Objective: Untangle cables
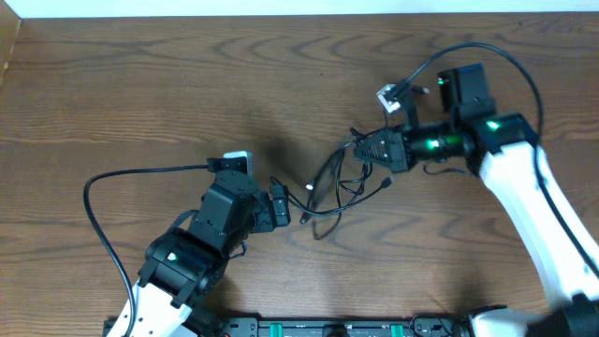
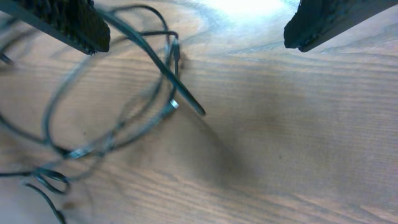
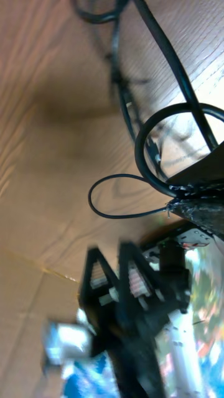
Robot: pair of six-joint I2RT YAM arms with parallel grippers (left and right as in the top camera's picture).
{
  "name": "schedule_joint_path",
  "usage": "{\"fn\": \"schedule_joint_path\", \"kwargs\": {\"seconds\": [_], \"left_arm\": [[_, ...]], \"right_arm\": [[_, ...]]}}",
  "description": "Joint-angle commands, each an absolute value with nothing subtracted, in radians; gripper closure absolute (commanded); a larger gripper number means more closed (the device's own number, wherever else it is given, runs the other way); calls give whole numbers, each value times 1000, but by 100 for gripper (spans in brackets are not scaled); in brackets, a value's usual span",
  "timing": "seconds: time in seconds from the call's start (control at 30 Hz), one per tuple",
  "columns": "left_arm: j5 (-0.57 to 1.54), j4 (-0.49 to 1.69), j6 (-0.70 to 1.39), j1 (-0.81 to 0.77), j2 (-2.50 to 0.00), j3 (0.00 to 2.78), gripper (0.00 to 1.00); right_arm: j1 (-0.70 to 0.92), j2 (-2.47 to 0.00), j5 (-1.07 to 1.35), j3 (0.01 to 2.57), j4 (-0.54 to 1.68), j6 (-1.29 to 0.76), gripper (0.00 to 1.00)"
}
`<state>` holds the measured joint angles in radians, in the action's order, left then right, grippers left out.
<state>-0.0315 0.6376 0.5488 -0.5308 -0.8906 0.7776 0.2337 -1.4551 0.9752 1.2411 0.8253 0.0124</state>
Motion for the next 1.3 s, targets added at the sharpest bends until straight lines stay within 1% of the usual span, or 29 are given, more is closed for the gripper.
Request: {"fn": "schedule_joint_path", "kwargs": {"seconds": [0.0,0.1,0.27,0.33,0.53,0.63,0.83,1.07,1.13,1.17,1.27], "left_arm": [[-32,616,581,-529,-894,783,2],[15,568,564,-529,-894,783,2],[248,444,416,-529,-894,783,2],[282,423,386,-529,-894,783,2],[297,424,381,-529,-905,783,2],[381,423,340,-529,-936,783,2],[382,400,341,-530,-1015,783,2],[382,306,361,-530,-1124,783,2],[382,247,406,-530,-1169,783,2],[381,207,463,-530,-1199,783,2],[381,164,535,-530,-1247,783,2]], "right_arm": [[245,-1350,1019,1246,850,77,99],[245,-1290,1015,1246,875,76,99],[245,-1232,997,1246,917,76,99],[245,-1228,1001,1246,918,76,99],[245,-1229,1005,1246,916,72,99],[245,-1229,1006,1246,911,67,99],[245,-1229,1009,1246,912,65,99],[245,-1229,1063,1246,909,65,99],[245,-1229,1068,1246,913,65,99],[245,-1229,1068,1246,913,65,99],[251,-1229,1069,1246,913,65,99]]}}
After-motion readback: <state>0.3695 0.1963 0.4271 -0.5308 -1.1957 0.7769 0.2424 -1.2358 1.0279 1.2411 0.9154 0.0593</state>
